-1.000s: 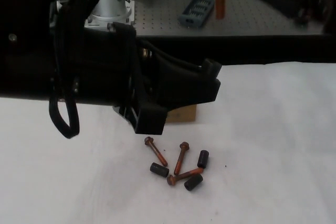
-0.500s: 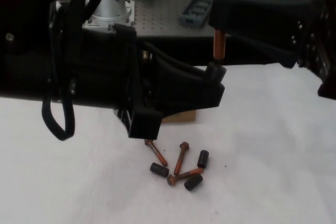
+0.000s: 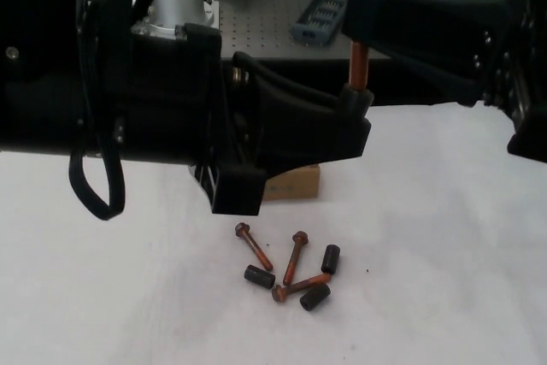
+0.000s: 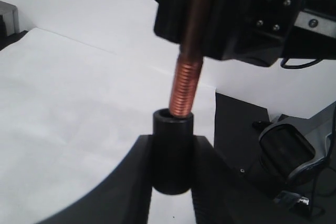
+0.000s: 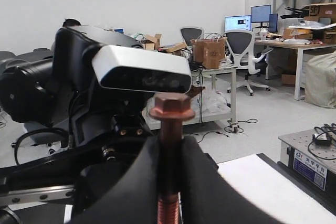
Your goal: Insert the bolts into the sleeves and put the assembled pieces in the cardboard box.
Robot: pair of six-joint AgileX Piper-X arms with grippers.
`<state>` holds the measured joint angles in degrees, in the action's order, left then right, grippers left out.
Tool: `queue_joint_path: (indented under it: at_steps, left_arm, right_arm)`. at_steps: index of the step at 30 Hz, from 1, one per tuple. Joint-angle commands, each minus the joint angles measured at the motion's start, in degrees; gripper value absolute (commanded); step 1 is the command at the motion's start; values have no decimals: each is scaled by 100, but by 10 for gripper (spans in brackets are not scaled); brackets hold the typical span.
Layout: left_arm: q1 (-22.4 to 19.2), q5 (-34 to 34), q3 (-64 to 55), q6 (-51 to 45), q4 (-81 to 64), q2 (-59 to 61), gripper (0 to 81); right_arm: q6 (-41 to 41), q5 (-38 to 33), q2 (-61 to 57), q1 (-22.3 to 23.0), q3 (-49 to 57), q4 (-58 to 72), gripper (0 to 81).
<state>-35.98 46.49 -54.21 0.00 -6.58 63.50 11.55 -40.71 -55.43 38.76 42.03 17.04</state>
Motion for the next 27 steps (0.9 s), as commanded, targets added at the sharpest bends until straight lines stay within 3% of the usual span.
queue_joint_path:
  at_steps: [1, 27]
  left_arm:
    - [-23, 250, -31, -41, -260, -101, 6]
    - [-23, -278, -31, -424, -1720, -101, 6]
  right_arm:
    - [-85, 30, 47, 12, 2, 25, 38]
    - [-85, 182, 47, 12, 2, -567, 37]
